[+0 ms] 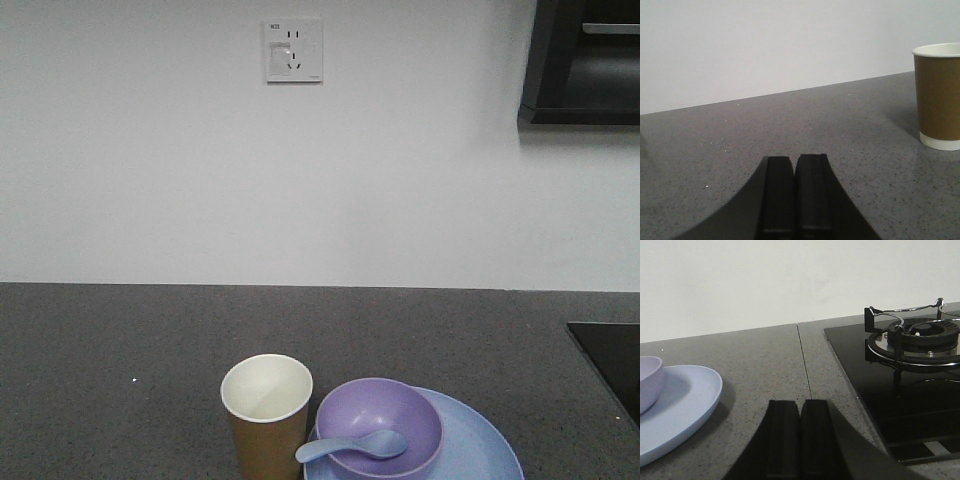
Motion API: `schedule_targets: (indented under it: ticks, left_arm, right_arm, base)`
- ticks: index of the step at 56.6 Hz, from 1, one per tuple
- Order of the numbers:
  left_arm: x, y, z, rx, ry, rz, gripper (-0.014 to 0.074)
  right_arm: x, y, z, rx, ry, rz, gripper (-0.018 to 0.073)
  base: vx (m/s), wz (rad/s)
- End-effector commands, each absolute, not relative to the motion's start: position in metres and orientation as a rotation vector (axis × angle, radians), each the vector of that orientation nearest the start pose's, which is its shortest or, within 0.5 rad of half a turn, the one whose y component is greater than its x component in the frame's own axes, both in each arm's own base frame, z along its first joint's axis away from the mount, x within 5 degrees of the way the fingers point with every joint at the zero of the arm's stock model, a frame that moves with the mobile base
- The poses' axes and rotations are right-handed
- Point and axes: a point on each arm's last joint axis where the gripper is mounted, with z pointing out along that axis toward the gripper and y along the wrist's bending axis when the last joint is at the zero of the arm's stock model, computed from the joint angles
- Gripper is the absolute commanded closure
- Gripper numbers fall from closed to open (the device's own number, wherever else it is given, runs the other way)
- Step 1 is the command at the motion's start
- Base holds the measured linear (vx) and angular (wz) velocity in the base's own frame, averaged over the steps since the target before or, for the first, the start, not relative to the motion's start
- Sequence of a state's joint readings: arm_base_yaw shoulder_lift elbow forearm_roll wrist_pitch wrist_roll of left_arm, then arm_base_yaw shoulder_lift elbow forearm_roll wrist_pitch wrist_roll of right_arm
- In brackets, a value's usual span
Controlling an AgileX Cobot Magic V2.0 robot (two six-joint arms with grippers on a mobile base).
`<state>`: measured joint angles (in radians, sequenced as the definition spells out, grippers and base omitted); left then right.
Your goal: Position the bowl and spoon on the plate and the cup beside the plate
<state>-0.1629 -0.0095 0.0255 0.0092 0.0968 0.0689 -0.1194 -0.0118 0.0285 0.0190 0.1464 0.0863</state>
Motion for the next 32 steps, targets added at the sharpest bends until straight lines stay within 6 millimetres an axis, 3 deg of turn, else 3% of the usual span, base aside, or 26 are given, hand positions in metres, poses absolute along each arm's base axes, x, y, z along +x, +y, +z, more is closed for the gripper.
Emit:
schedule_targets:
  ticks: [1,32]
  left_arm:
    - [0.0533,-0.0089,0.2128,0.178,1.468,-0.073,0.0603]
    - [0.0533,-0.0089,0.2128,0.178,1.468,-0.073,0.0603]
  right_arm:
    - [0.0561,-0.0071,0.1964,0.163,1.560,-0.034,0.0568]
    - [0.0561,-0.0071,0.1963,0.164,1.561,-0.034,0.0568]
  base:
    - [0.00,0.00]
    - [0.00,0.00]
